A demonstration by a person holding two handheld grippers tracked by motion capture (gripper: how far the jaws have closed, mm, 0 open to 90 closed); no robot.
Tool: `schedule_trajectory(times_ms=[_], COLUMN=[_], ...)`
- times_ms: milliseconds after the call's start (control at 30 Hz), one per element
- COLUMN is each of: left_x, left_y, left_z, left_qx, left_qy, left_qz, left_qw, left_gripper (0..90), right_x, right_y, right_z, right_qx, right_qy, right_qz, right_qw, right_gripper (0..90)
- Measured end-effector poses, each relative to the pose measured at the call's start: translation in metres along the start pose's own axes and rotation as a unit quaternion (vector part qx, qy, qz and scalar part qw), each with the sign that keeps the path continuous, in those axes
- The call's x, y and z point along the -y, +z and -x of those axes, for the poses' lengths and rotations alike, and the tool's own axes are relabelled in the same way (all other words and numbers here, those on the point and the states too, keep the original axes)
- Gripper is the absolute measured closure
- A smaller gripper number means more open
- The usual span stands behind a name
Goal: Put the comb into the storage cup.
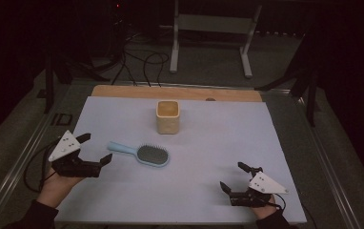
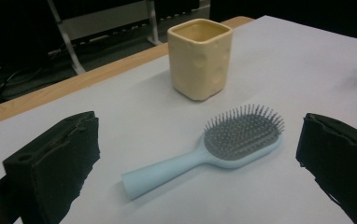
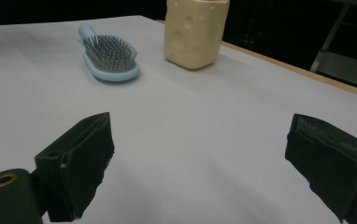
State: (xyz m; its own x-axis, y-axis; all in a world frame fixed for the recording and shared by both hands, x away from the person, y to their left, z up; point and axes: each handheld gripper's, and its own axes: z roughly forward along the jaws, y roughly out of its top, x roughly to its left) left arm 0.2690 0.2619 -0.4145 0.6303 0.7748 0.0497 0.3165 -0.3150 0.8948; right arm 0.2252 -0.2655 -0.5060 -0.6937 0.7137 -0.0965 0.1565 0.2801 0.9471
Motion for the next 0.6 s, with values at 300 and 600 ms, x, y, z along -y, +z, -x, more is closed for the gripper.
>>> schedule_trajectory(times_ms=[300, 600], left_x=[-0.002, 0.0], left_y=[0.014, 0.038], left_z=[-0.01, -0.024], left_qx=[-0.011, -0.016], left_qy=[0.003, -0.01], left_qz=[-0.018, -0.031], left_qw=[0.9998, 0.9993], left_gripper=[0.0, 0.0], right_x=[0.0, 0.0], right_y=[0.0, 0.001], right_z=[-0.001, -0.001], right_qx=[-0.001, -0.003], right_qy=[0.0, -0.002], right_qz=[0.0, 0.0], right_qw=[1.0, 1.0], right_gripper=[7.5, 7.5])
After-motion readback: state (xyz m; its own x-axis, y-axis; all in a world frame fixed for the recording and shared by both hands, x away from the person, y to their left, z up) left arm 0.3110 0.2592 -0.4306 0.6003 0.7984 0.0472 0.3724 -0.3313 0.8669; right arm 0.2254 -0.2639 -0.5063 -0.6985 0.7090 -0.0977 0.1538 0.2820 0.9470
